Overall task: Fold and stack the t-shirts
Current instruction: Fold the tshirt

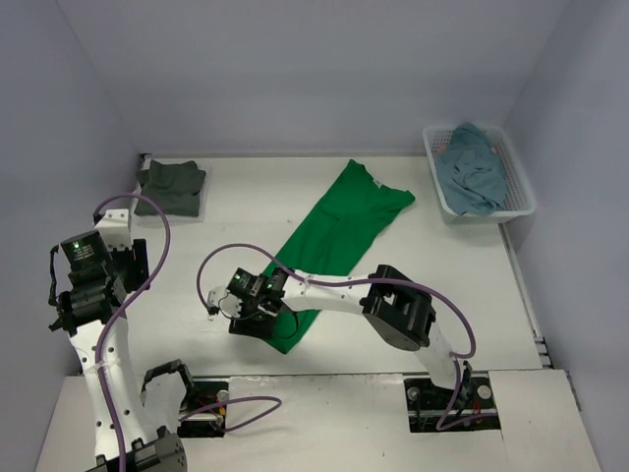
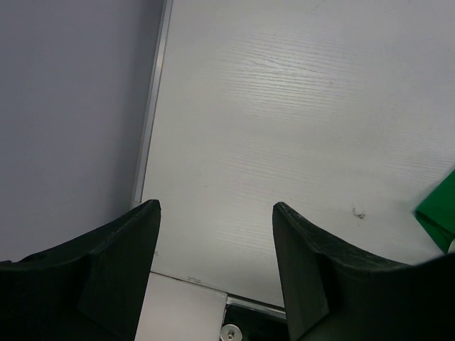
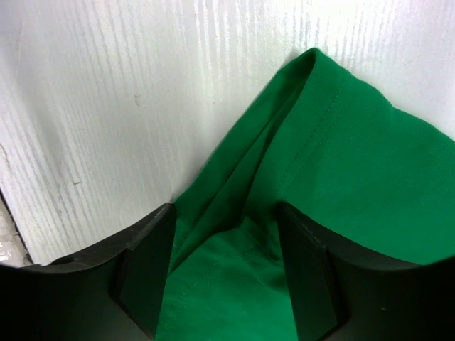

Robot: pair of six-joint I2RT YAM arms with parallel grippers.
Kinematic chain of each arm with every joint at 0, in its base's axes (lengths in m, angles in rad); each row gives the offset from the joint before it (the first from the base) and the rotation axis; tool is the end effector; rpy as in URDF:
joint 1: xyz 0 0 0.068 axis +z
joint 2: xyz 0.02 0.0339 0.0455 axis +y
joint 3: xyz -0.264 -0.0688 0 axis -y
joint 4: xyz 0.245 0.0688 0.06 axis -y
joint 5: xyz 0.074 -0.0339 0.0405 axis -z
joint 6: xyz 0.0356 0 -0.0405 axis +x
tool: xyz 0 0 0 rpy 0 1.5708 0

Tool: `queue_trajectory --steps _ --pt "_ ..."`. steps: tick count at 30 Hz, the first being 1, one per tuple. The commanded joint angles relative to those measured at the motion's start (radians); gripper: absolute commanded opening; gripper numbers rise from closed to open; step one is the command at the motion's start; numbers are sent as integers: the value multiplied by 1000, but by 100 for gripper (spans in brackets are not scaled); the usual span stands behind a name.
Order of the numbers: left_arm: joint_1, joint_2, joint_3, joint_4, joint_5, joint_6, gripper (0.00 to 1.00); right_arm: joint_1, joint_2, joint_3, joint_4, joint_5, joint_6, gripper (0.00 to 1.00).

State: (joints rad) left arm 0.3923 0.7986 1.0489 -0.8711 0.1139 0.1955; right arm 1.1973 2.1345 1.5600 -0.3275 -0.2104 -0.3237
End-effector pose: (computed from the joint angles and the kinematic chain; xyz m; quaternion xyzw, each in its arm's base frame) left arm 0.1376 0.0526 0.3578 -0.0613 0.8861 0.0838 0.4517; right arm 0.1634 0.4373 0.1685 -0.6725 0.6568 0.2280 0.2538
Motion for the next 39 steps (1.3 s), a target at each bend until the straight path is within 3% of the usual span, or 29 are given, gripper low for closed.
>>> queue_trajectory --steps 1,11,13,16,26,39 --pt "8 7 20 38 20 -16 59 7 56 -21 -25 -14 2 54" --pt "13 4 13 44 29 -16 59 -4 68 -34 -30 -27 -24 32" --pt "14 8 11 46 33 -15 59 -7 59 -38 -31 -27 -29 24" --pt "16 11 11 47 38 -16 59 -13 25 -41 -30 -29 -32 1" --pt "22 8 11 49 46 -14 59 -85 -145 -25 -33 -3 -58 0" --pt "43 8 8 50 64 -19 59 -238 -237 49 -50 -83 -75 0"
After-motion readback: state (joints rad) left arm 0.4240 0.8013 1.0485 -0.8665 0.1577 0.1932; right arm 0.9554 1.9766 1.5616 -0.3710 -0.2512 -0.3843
